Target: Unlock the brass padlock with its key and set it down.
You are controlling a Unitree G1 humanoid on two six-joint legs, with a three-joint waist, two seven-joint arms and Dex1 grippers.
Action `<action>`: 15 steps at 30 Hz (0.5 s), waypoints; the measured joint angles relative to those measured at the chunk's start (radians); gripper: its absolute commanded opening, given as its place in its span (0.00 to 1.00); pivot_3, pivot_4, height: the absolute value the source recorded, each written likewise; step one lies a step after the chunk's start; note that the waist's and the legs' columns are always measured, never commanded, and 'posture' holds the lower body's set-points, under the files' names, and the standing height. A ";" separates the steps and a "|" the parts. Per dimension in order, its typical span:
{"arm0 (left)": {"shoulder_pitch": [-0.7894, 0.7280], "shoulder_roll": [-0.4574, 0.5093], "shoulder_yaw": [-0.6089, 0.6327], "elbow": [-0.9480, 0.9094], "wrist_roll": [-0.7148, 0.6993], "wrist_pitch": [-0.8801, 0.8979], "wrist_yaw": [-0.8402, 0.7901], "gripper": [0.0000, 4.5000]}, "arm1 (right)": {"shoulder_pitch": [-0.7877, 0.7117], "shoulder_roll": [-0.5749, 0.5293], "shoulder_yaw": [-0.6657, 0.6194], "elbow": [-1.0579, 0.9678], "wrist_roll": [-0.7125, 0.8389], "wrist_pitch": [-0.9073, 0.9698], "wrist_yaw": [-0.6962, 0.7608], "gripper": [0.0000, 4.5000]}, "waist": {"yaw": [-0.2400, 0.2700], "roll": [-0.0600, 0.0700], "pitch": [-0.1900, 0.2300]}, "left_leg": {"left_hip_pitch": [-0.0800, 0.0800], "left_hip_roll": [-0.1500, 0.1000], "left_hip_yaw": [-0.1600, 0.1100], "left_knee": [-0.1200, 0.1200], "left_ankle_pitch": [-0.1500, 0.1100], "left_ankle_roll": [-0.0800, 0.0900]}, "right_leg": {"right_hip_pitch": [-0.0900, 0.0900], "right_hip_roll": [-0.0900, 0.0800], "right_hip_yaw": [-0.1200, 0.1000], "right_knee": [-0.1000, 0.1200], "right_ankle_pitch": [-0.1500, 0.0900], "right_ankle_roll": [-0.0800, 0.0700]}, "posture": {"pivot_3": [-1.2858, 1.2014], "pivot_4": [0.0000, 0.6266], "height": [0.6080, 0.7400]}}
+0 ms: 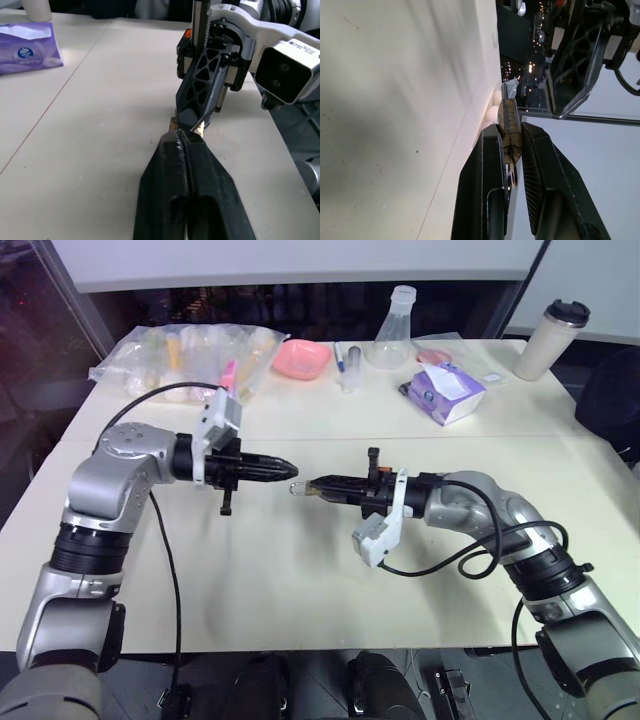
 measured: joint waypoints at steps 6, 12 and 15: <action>0.031 -0.009 -0.034 -0.024 0.019 -0.026 -0.004 0.02 | 0.000 0.000 0.000 0.000 0.004 0.001 0.007 0.00 | 0.000 0.000 0.000 | 0.000 0.000 0.000 0.000 0.000 0.000 | 0.000 0.000 0.000 0.000 0.000 0.000 | 0.52 0.24 0.81; 0.049 -0.008 -0.046 -0.012 0.047 -0.072 -0.009 0.02 | 0.000 0.000 0.000 0.000 0.005 0.003 0.010 0.00 | 0.000 0.000 0.000 | 0.000 0.000 0.000 0.000 0.000 0.000 | 0.000 0.000 0.000 0.000 0.000 0.000 | 0.52 0.24 0.81; 0.051 -0.013 -0.065 0.019 0.071 -0.104 -0.007 0.02 | 0.000 0.000 0.000 -0.003 0.006 0.010 0.014 0.00 | 0.001 0.000 0.000 | 0.000 0.000 0.000 0.000 0.000 0.000 | 0.000 0.000 0.000 0.000 0.000 0.000 | 0.52 0.24 0.81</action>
